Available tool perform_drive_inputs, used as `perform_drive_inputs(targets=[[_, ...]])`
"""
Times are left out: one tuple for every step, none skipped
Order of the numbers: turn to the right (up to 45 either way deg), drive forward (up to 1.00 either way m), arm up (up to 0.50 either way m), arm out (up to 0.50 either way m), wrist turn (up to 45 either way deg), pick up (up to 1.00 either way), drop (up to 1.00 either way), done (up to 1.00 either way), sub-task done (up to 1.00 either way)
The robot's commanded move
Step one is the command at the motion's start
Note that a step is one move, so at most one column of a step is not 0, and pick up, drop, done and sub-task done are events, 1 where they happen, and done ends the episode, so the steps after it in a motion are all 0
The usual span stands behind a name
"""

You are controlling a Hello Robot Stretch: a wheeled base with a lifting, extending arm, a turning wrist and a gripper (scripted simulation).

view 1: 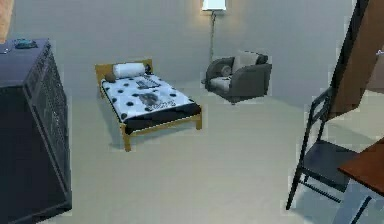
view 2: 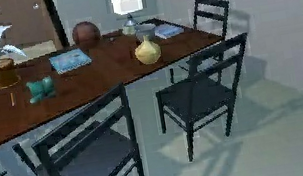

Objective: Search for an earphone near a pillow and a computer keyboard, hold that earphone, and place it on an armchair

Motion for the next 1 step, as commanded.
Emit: perform_drive_inputs(targets=[[0.0,0.25,0.00,0.00,0.0,0.00,0.00,0.00,0.00]])
